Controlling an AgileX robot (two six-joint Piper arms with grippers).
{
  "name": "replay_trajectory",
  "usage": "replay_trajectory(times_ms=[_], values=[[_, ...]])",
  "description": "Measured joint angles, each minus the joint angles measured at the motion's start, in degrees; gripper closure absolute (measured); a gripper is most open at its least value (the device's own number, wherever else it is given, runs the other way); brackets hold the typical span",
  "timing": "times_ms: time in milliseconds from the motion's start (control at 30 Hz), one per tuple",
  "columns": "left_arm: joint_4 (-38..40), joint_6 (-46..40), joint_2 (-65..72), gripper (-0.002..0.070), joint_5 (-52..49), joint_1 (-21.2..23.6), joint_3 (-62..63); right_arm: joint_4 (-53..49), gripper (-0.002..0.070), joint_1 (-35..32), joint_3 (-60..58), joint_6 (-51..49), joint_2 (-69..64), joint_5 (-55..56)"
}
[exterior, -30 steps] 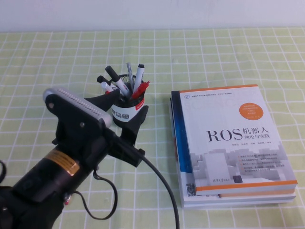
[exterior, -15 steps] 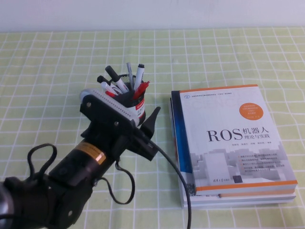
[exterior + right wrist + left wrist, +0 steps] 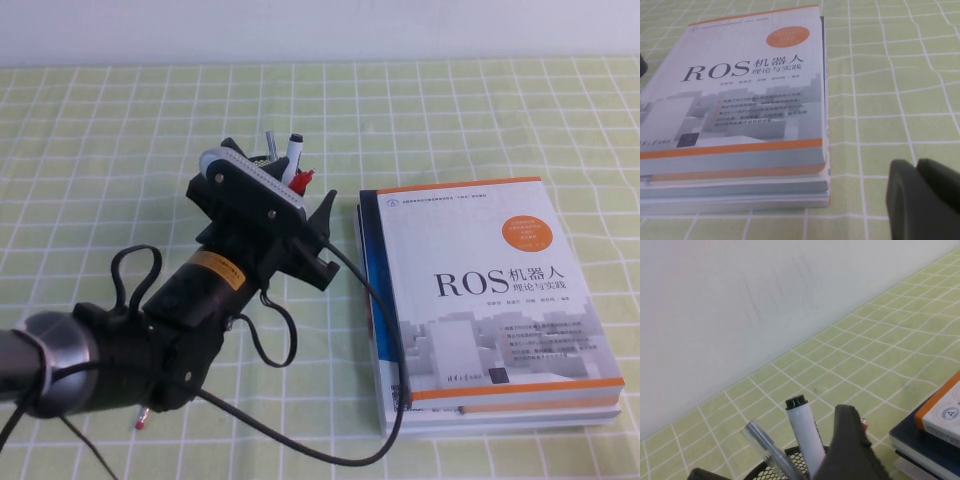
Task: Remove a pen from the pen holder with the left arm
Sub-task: Pick up the pen from the pen holder
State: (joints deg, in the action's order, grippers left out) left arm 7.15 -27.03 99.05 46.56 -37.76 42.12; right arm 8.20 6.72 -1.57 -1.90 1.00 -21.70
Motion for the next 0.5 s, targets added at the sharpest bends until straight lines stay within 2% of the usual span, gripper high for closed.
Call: replay_trajectory(times_ms=[500], values=[[-1.83,-0.19,5.57,0.0278,-4.00,1.49,6.83,0.00,0.0688,0.00,0.00,0.00,0.00,0.00]])
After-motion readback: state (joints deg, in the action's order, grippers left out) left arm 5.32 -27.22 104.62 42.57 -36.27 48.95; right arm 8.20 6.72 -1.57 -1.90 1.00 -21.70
